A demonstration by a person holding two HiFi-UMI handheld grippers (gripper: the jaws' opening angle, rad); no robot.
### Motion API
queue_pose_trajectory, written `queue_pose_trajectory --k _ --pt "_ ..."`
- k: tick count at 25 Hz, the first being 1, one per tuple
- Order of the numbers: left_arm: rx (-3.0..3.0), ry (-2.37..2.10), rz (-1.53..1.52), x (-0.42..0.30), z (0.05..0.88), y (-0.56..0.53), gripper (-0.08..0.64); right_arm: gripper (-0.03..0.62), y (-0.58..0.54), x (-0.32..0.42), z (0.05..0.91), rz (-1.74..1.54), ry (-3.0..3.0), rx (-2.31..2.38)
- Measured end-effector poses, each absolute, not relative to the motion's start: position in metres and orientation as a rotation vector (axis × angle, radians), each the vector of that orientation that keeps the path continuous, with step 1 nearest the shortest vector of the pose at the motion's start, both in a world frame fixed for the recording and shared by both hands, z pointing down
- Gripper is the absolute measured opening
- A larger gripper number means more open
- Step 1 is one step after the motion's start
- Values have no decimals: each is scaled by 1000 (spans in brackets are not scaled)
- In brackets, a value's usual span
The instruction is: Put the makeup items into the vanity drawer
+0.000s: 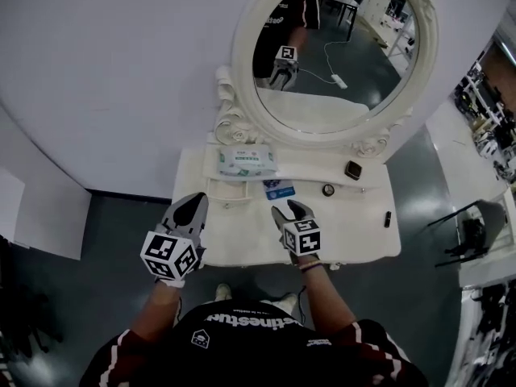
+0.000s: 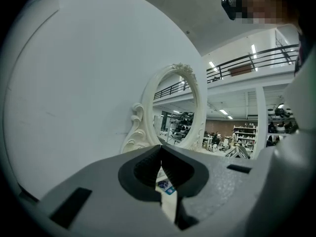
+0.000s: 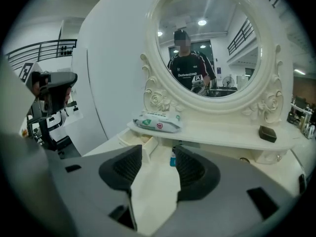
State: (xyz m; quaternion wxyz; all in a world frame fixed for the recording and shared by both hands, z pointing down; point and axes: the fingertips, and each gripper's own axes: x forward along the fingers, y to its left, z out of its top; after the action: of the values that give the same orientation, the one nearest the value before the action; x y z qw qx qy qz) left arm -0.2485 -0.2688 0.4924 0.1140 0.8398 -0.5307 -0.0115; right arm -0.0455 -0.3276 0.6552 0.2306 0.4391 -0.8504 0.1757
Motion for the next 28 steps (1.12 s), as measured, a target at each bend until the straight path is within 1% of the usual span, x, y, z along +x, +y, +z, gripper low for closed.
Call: queue_pose_trajectory --k 4,9,14,21,28 --pt "2497 -1512 -47 -209 484 -273 6 207 -321 -6 641 477 -2331 1257" --pt "2552 -1436 -61 -156 475 -279 6 198 -311 38 626 543 -2347 1340" --pt "2617 -1369 -60 -111 464 -286 6 196 -302 73 605 513 -2354 1404" --pt "2695 -1296 -45 -69 443 -292 6 195 -295 117 556 444 -2379 1524" --pt "2741 -1288 -47 -55 426 -295 6 195 -293 143 516 380 -2413 1623"
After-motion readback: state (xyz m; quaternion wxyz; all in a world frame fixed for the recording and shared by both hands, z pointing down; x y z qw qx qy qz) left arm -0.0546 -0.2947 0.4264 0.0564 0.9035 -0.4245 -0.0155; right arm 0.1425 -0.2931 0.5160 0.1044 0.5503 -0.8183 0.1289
